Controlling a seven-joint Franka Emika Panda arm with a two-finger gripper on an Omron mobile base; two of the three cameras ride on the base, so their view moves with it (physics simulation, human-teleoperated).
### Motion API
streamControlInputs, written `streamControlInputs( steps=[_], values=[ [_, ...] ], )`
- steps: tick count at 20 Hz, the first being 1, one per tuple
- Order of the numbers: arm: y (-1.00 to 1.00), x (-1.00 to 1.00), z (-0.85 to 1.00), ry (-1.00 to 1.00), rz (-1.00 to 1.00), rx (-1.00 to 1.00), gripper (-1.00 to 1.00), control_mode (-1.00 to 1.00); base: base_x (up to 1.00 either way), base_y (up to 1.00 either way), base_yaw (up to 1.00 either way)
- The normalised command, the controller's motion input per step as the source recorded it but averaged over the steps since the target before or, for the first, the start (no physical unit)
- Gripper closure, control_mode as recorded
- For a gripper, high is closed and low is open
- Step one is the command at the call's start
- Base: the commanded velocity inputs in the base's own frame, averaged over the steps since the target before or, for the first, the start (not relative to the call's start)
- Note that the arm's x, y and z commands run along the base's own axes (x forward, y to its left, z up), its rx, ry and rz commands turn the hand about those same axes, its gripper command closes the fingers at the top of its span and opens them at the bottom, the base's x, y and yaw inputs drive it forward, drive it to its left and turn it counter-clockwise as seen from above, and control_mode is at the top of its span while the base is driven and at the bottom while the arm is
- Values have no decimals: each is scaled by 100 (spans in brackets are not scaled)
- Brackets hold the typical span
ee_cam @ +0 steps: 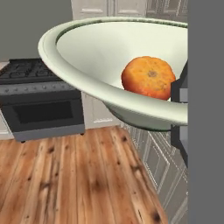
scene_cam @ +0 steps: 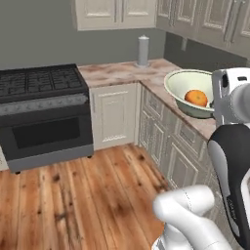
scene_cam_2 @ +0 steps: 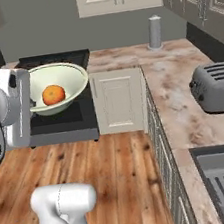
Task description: Pick the squash from the sink and place it in the bowl. Then pick the bowl and place it in the microwave. Then close the microwave door and press the start button.
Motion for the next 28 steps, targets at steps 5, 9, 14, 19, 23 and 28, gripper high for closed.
streamControlInputs(
  steps=[5,9,14,19,23,28],
  values=[
    [0,0,0,0,0,0,100,100,40,1,51],
    [0,0,0,0,0,0,100,100,45,2,52],
    [0,0,0,0,0,0,100,100,46,4,51],
    [0,0,0,0,0,0,100,100,29,0,61],
    [0,0,0,0,0,0,100,100,23,4,70],
    [0,0,0,0,0,0,100,100,17,11,70]
  ],
)
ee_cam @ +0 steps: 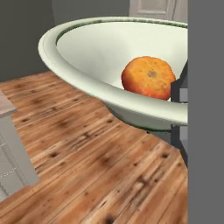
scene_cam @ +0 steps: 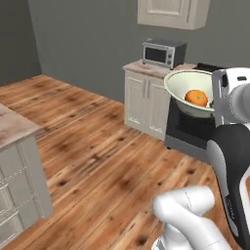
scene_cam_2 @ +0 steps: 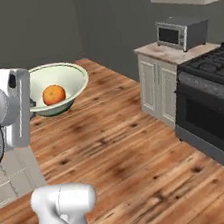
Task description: Pick the squash from the sink and place it in the bowl. Then pick the bowl and place it in the microwave. Then close the microwave door and press the start button.
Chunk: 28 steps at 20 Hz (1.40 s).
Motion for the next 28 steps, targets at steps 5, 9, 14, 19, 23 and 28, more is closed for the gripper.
streamControlInputs(
  steps=[5,9,14,19,23,28],
  values=[
    [0,0,0,0,0,0,100,100,15,17,67],
    [0,0,0,0,0,0,100,100,29,34,64],
    [0,0,0,0,0,0,100,100,37,41,65],
    [0,0,0,0,0,0,100,100,39,42,69],
    [0,0,0,0,0,0,100,100,30,30,76],
    [0,0,0,0,0,0,100,100,26,21,84]
  ],
)
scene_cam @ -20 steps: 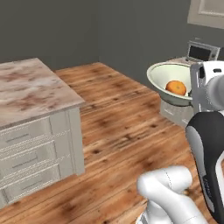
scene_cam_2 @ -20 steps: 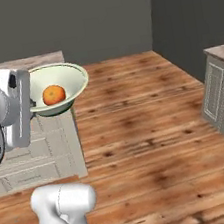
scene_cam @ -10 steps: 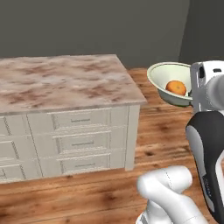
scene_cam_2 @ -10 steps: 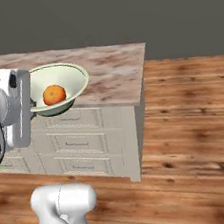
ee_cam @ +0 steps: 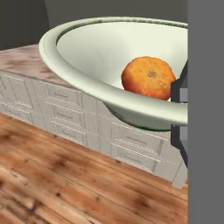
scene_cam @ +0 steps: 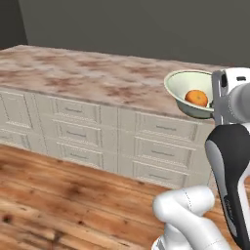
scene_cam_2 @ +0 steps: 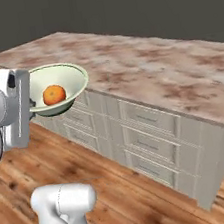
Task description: Pick the squash from the sink and place it in the bowl. Then pick the bowl and place it in the microwave. Then close the microwave door and press the start button.
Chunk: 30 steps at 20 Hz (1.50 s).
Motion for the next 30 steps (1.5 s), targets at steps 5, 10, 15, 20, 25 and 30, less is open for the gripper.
streamControlInputs(
  steps=[5,10,15,20,25,30],
  values=[
    [0,0,0,0,0,0,100,100,21,11,89],
    [0,0,0,0,0,0,100,100,33,5,87],
    [0,0,0,0,0,0,100,100,66,0,73],
    [0,0,0,0,0,0,100,100,98,-14,29],
    [0,0,0,0,0,0,100,100,100,-37,12],
    [0,0,0,0,0,0,100,100,100,-46,13]
  ],
)
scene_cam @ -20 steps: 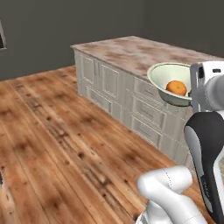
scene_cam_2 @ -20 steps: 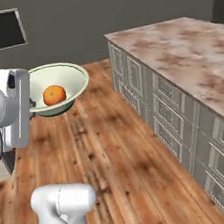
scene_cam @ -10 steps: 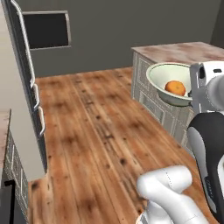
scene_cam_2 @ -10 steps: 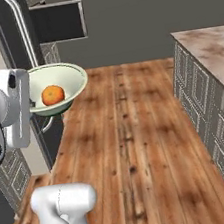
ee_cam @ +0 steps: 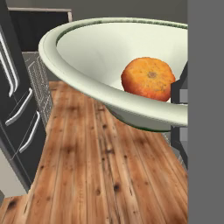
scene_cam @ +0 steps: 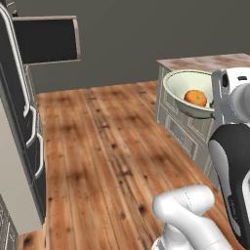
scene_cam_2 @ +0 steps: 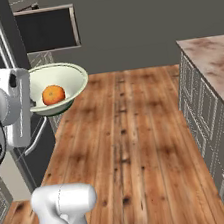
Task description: Pick the squash from the sink and place it in the bowl. Then pick the bowl and place it in the microwave. Then close the microwave door and press the start button.
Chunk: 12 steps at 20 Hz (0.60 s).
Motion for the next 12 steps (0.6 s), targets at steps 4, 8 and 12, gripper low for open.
streamControlInputs(
  steps=[4,8,12],
  values=[
    [0,0,0,0,0,0,100,100,100,-46,14],
    [0,0,0,0,0,0,100,100,100,-40,15],
    [0,0,0,0,0,0,100,100,100,-42,15]
  ],
)
